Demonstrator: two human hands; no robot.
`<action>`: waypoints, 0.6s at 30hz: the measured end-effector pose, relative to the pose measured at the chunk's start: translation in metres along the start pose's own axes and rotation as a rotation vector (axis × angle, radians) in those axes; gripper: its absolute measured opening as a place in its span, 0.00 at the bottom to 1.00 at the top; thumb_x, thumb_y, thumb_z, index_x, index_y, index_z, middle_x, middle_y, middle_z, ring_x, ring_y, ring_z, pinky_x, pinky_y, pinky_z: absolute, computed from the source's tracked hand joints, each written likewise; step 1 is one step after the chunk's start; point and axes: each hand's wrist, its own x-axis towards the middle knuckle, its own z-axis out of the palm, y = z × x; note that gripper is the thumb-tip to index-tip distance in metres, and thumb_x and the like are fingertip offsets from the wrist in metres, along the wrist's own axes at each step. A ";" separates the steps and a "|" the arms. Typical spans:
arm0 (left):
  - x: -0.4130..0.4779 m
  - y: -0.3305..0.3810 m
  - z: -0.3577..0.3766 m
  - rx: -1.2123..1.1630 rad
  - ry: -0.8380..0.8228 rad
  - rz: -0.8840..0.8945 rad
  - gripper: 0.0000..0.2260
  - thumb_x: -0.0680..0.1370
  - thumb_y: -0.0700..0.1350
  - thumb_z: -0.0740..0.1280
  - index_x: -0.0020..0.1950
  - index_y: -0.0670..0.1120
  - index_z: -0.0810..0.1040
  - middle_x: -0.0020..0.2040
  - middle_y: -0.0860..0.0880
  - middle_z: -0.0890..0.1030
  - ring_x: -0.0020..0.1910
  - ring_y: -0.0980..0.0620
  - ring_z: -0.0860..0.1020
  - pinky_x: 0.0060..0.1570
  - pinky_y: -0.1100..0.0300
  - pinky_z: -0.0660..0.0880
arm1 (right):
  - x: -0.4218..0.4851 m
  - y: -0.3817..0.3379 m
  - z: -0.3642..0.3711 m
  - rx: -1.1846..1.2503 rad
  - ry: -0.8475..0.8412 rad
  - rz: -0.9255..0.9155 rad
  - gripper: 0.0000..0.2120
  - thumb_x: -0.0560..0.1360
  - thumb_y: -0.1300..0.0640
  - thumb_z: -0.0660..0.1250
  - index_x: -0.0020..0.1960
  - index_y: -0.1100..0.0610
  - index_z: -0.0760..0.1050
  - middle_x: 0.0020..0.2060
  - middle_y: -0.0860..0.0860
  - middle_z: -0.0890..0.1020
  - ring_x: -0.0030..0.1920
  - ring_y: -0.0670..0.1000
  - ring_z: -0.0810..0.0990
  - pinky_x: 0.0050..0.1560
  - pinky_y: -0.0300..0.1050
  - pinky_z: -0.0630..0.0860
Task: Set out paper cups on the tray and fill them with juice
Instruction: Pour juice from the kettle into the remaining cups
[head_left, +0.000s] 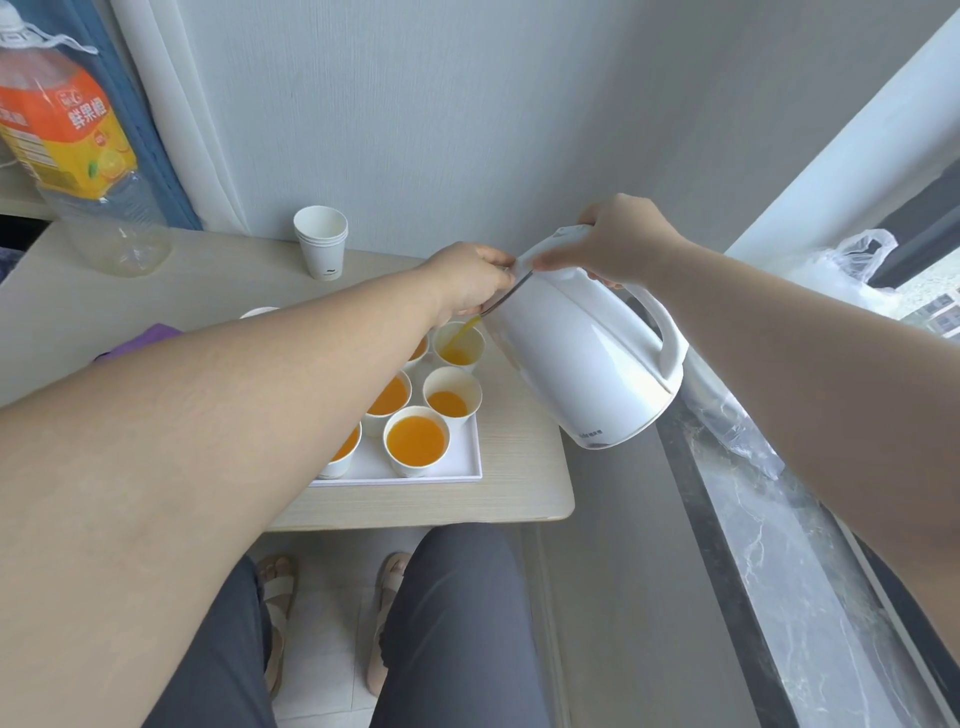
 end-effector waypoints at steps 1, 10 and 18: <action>0.000 0.000 0.000 -0.002 -0.001 -0.002 0.14 0.79 0.38 0.64 0.64 0.45 0.76 0.52 0.48 0.78 0.51 0.53 0.76 0.45 0.68 0.72 | 0.000 0.000 0.000 0.004 -0.001 0.001 0.20 0.65 0.46 0.74 0.30 0.54 0.65 0.23 0.45 0.71 0.25 0.49 0.68 0.27 0.39 0.64; -0.003 0.006 0.001 -0.018 -0.013 0.004 0.15 0.79 0.36 0.61 0.65 0.46 0.75 0.52 0.48 0.77 0.51 0.52 0.75 0.41 0.70 0.71 | 0.001 0.000 -0.004 -0.024 0.007 -0.005 0.21 0.64 0.45 0.74 0.30 0.54 0.64 0.24 0.48 0.71 0.26 0.50 0.68 0.29 0.40 0.66; 0.002 0.007 0.001 -0.027 -0.009 0.009 0.15 0.78 0.37 0.65 0.64 0.47 0.76 0.51 0.49 0.78 0.51 0.53 0.76 0.46 0.67 0.73 | 0.001 -0.002 -0.008 -0.057 0.007 -0.002 0.21 0.64 0.44 0.74 0.30 0.54 0.65 0.24 0.49 0.71 0.25 0.50 0.69 0.28 0.40 0.66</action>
